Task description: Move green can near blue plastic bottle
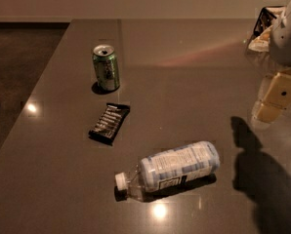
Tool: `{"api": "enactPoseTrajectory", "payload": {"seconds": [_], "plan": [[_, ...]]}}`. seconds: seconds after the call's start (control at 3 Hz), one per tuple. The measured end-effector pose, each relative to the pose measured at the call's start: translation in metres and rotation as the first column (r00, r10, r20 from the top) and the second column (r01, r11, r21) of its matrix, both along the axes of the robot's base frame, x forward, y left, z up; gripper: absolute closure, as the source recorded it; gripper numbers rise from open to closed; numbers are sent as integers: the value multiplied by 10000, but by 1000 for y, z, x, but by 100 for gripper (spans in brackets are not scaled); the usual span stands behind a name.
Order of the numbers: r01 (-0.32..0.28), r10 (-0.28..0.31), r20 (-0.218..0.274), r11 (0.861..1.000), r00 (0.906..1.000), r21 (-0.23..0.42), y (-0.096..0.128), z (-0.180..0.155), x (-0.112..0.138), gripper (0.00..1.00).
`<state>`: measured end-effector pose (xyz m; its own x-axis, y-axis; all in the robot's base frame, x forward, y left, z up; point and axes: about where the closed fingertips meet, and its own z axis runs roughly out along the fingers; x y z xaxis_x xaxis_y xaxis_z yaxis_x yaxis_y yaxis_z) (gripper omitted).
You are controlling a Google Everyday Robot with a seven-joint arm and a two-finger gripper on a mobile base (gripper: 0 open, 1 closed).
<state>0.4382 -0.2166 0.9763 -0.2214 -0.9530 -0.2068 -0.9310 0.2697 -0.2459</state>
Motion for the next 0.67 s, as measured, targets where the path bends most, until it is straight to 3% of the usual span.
{"api": "enactPoseTrajectory", "payload": {"seconds": [0.33,0.67], "plan": [[0,0,32,10000,10000,11,0,1,1,0],[-165,148,218,9969,9997,768,17,5,24,0]]}}
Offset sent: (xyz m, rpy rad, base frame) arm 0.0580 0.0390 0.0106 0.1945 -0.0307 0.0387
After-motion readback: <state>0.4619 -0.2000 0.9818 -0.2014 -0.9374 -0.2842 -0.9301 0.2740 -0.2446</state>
